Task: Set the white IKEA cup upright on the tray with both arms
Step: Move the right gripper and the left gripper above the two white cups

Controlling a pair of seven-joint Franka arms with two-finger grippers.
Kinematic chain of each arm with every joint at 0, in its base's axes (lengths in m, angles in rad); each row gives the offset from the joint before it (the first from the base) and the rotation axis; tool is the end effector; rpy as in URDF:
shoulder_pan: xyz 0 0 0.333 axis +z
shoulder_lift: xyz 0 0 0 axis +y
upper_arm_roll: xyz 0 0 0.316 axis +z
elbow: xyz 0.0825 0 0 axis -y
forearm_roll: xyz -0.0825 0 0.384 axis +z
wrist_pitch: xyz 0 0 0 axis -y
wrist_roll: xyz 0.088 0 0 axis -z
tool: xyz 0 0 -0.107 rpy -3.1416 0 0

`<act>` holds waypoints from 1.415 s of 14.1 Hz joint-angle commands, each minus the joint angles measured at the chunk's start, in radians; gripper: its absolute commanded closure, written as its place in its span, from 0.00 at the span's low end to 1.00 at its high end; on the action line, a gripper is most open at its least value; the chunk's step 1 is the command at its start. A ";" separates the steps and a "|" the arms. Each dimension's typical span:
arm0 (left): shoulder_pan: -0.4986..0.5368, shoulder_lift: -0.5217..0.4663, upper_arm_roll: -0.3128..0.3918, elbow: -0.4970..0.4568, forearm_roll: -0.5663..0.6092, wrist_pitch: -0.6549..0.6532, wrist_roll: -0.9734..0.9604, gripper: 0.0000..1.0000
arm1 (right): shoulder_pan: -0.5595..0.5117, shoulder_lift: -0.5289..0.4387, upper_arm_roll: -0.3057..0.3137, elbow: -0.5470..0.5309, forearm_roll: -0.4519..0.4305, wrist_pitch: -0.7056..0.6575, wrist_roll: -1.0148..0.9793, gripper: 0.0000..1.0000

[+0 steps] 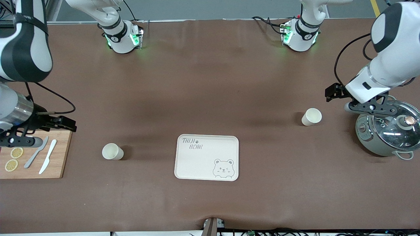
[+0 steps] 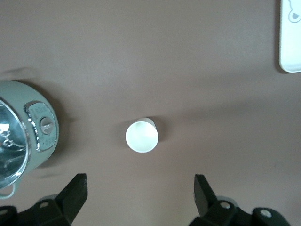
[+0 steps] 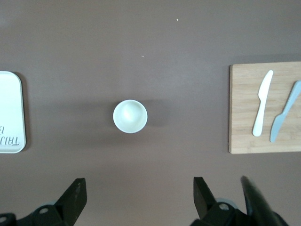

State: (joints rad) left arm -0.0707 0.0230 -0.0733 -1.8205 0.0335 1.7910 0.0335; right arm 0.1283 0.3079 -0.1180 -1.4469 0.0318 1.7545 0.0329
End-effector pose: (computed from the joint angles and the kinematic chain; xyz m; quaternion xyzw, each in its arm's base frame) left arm 0.5587 -0.0778 0.5117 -0.9952 0.0927 0.0253 0.0168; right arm 0.6544 0.0196 0.5141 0.9999 -0.0114 0.0010 0.0022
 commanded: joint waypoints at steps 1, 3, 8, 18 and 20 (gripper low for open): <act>0.041 -0.090 0.003 -0.178 -0.023 0.120 0.061 0.00 | 0.007 0.008 0.003 -0.046 0.000 0.069 0.001 0.00; 0.063 -0.107 0.004 -0.271 -0.050 0.204 0.104 0.00 | 0.016 0.045 0.004 -0.053 0.000 0.092 -0.001 0.00; 0.083 -0.144 0.004 -0.468 -0.057 0.398 0.140 0.00 | 0.017 0.114 0.005 -0.053 0.000 0.109 -0.048 0.00; 0.106 -0.063 0.004 -0.738 -0.057 0.861 0.192 0.00 | 0.013 0.148 0.012 -0.178 0.003 0.287 -0.108 0.00; 0.130 -0.037 0.004 -0.743 -0.057 0.898 0.218 0.00 | 0.005 0.163 0.012 -0.187 0.032 0.316 -0.158 0.00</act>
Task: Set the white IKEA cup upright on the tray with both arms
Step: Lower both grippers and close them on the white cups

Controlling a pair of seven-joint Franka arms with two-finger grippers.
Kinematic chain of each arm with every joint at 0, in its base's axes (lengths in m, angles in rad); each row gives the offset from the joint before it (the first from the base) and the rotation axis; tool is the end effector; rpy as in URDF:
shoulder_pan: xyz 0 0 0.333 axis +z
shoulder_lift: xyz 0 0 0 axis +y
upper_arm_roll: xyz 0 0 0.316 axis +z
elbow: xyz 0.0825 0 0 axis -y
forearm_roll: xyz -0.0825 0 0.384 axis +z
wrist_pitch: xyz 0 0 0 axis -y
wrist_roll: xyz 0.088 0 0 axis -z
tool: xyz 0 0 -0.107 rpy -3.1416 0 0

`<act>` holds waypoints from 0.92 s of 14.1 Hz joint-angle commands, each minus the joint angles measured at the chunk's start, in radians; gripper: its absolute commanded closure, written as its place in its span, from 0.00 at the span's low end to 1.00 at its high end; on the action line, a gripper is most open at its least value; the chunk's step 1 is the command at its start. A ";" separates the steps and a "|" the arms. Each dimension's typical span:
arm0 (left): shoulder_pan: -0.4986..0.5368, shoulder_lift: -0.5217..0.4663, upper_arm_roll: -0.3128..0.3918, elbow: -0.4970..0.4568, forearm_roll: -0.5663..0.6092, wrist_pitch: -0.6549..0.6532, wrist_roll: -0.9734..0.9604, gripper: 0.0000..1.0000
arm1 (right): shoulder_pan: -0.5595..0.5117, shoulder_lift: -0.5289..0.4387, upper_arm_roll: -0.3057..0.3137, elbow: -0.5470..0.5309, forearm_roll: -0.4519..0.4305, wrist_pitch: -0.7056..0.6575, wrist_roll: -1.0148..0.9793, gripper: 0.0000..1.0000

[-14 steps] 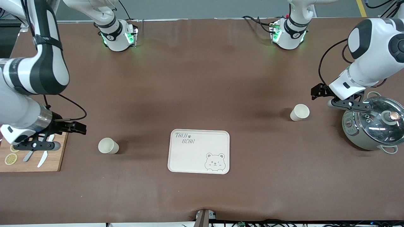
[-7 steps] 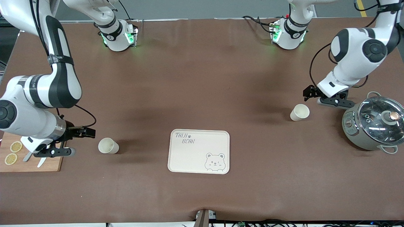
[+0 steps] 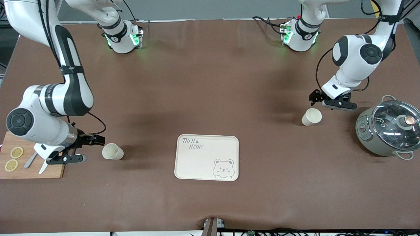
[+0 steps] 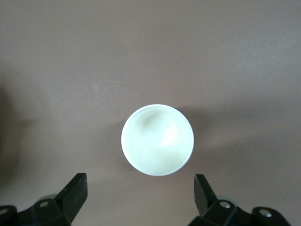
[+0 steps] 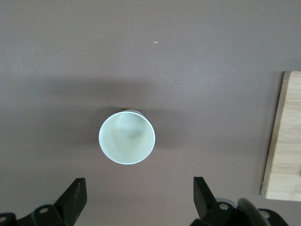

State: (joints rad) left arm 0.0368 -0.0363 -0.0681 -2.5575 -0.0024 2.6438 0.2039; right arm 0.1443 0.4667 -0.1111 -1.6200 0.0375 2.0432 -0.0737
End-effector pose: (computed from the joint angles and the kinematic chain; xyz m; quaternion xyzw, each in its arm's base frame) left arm 0.4615 -0.0143 0.2918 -0.9913 0.1162 -0.0609 0.0059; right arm 0.6730 0.0333 0.3513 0.9985 0.0499 -0.0204 0.0081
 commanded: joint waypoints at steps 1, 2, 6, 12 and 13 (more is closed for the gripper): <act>0.026 0.036 -0.001 -0.004 -0.021 0.060 0.061 0.00 | -0.015 0.010 0.005 -0.027 0.051 0.046 -0.079 0.00; 0.026 0.053 -0.001 -0.003 -0.021 0.082 0.065 0.00 | -0.026 0.018 0.005 -0.037 0.067 0.072 -0.106 0.00; 0.026 0.119 -0.001 0.008 -0.021 0.151 0.065 0.00 | -0.063 0.067 0.005 -0.040 0.120 0.135 -0.222 0.00; 0.046 0.211 0.001 0.046 -0.019 0.226 0.103 0.00 | -0.089 0.116 0.005 -0.031 0.176 0.172 -0.316 0.00; 0.048 0.220 0.001 0.054 -0.019 0.226 0.106 0.00 | -0.089 0.124 0.005 -0.026 0.176 0.178 -0.316 0.00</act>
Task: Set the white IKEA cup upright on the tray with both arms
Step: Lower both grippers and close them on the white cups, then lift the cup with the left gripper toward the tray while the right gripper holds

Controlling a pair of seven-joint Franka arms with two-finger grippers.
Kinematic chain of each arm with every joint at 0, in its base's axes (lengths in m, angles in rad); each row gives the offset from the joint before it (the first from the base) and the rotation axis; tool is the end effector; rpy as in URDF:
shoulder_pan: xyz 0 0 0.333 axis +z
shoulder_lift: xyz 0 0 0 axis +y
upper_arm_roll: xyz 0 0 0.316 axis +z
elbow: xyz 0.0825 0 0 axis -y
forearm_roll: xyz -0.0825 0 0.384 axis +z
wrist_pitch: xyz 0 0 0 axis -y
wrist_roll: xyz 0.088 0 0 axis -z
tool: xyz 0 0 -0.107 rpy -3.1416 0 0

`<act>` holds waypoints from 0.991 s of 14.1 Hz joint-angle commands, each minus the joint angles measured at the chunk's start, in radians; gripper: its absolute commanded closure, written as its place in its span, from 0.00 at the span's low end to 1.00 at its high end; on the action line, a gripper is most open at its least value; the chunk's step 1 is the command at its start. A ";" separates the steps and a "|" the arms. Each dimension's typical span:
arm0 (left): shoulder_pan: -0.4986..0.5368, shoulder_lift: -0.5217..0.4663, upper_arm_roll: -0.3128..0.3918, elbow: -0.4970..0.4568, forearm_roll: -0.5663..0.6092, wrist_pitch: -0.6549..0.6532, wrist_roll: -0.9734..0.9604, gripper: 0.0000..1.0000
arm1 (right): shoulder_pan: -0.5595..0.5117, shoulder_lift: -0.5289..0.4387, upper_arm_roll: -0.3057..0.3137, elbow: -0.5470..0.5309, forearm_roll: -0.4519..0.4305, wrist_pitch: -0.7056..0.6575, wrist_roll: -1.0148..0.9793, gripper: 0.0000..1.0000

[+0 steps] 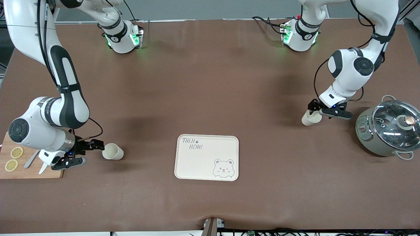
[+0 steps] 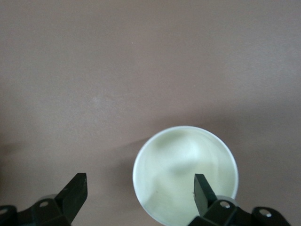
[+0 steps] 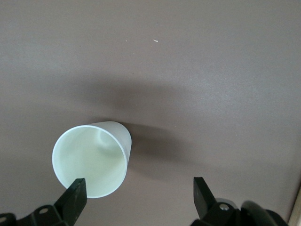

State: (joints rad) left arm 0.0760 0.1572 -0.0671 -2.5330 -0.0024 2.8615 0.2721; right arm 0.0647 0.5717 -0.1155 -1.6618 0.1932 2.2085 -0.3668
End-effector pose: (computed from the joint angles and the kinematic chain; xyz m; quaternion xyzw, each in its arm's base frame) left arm 0.4777 0.0037 0.2324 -0.9879 0.1288 -0.0857 0.0064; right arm 0.6794 -0.0192 0.2760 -0.9930 -0.1081 -0.0002 0.0467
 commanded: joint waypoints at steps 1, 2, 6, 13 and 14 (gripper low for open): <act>0.008 0.036 0.000 0.039 -0.019 0.009 0.039 0.00 | -0.008 0.023 0.010 0.019 0.020 0.014 -0.023 0.00; 0.008 0.042 0.000 0.040 -0.019 0.009 0.041 0.00 | -0.008 0.025 0.010 0.019 0.020 0.014 -0.023 0.00; 0.038 0.038 -0.003 0.040 -0.021 0.015 0.041 1.00 | -0.008 0.046 0.010 0.027 0.022 0.017 -0.023 0.00; 0.034 0.047 -0.003 0.042 -0.021 0.018 0.033 1.00 | 0.003 0.065 0.010 0.030 0.023 0.066 -0.011 0.00; 0.034 0.045 -0.003 0.043 -0.021 0.018 0.030 1.00 | 0.003 0.068 0.010 0.030 0.023 0.079 -0.011 0.00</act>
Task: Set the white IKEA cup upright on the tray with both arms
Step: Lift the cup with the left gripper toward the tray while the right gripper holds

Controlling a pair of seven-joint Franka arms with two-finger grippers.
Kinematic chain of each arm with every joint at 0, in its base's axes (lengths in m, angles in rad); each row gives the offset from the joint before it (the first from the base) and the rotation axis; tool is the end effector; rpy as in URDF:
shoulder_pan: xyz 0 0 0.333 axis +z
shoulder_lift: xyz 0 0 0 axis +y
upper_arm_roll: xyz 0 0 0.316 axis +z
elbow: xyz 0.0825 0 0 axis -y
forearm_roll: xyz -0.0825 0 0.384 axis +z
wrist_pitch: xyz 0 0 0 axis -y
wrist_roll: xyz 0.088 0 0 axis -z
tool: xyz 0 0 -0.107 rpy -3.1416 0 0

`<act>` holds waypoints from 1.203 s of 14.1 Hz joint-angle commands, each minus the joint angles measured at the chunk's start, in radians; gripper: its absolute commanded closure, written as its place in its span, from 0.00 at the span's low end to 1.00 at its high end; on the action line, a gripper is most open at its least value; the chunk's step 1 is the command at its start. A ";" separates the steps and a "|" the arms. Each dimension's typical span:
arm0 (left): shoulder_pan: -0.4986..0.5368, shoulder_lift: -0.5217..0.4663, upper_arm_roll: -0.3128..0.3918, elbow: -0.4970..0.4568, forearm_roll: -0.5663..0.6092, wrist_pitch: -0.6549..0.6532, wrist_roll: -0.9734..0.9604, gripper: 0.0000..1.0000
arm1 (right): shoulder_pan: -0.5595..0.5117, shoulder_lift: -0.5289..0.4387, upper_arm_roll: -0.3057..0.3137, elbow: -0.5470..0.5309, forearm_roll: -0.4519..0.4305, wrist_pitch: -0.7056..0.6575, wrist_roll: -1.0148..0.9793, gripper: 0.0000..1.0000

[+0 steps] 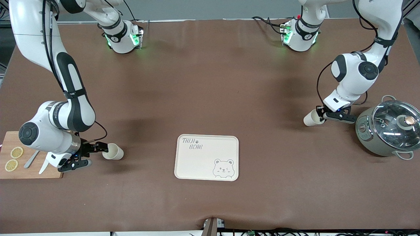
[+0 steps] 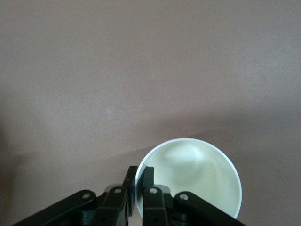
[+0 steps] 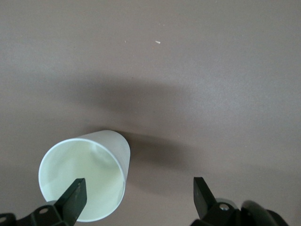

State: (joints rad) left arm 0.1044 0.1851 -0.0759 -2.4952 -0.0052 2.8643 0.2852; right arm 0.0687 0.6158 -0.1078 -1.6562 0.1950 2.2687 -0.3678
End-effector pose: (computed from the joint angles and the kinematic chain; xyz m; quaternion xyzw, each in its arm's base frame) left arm 0.4900 0.0135 0.2324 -0.9880 0.1238 -0.0922 0.0067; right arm 0.6845 -0.0133 0.2534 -0.9928 -0.1112 -0.0100 0.0425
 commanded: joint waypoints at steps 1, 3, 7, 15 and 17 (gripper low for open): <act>0.001 0.017 0.004 0.010 -0.019 0.015 0.011 1.00 | -0.001 0.030 0.002 0.024 0.021 0.022 -0.010 0.00; -0.003 0.017 -0.002 0.022 -0.019 0.012 -0.024 1.00 | 0.000 0.035 0.002 0.024 0.021 0.031 -0.010 0.00; -0.051 0.030 -0.048 0.103 -0.019 -0.036 -0.176 1.00 | 0.003 0.045 0.002 0.024 0.021 0.034 -0.010 0.00; -0.276 0.085 -0.051 0.389 -0.009 -0.324 -0.570 1.00 | 0.010 0.067 0.005 0.023 0.021 0.071 -0.010 0.00; -0.328 0.114 -0.050 0.468 -0.004 -0.397 -0.648 1.00 | 0.011 0.074 0.005 0.023 0.021 0.084 -0.010 0.00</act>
State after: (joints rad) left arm -0.1815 0.2512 -0.1329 -2.1235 -0.0053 2.5358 -0.3026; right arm 0.0750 0.6681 -0.1014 -1.6553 0.1954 2.3390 -0.3678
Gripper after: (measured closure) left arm 0.952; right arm 0.000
